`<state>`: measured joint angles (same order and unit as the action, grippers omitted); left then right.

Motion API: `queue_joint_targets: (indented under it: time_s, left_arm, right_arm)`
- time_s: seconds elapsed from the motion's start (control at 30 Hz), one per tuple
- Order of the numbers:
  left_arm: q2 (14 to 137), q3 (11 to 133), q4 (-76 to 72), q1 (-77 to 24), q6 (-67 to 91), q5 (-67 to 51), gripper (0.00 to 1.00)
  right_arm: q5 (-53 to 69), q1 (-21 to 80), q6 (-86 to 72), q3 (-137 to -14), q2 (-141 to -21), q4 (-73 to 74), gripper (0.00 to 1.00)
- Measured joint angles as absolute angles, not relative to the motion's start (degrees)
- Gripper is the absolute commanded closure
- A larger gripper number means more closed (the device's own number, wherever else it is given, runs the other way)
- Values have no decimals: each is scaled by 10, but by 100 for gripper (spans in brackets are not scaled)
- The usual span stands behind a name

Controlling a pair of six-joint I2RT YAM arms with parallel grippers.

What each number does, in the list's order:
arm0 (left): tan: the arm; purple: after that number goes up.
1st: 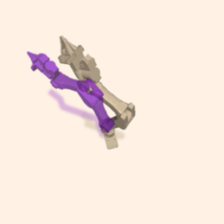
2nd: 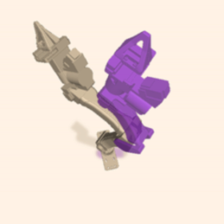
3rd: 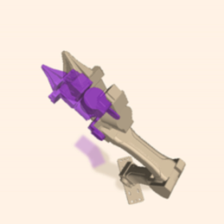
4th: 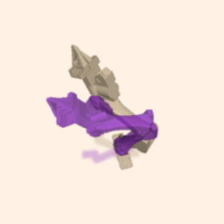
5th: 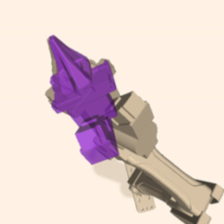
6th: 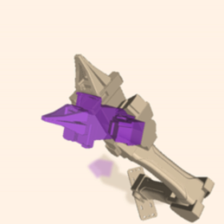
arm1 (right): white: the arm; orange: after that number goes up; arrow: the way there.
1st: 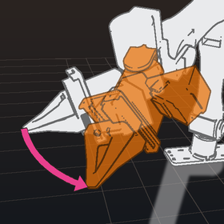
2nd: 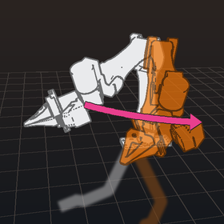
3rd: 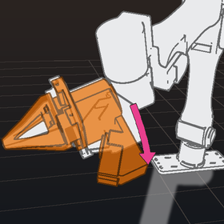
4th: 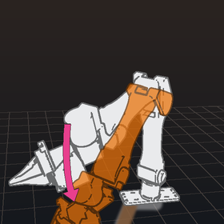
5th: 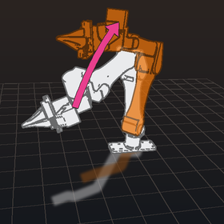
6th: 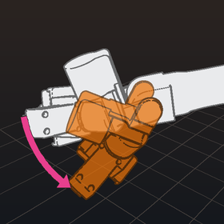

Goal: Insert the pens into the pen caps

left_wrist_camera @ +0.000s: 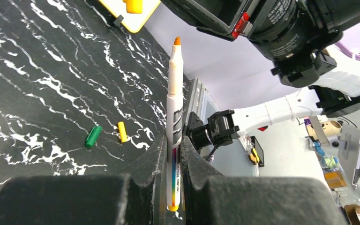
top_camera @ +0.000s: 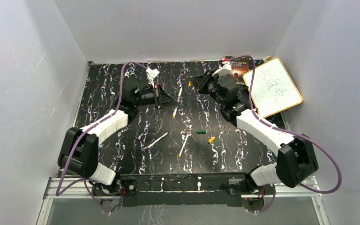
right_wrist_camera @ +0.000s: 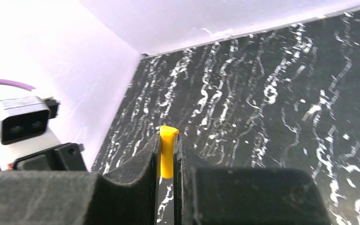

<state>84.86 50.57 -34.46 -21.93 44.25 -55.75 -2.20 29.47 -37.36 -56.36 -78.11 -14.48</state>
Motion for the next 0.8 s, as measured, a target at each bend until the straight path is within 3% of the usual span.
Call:
queue_joint_targets:
  time_s: [0.8]
  left_arm:
    - [865, 506, -416, -231, 487, -585, 100]
  right_arm:
    - [64, 295, -395, -566, -785, -247, 100]
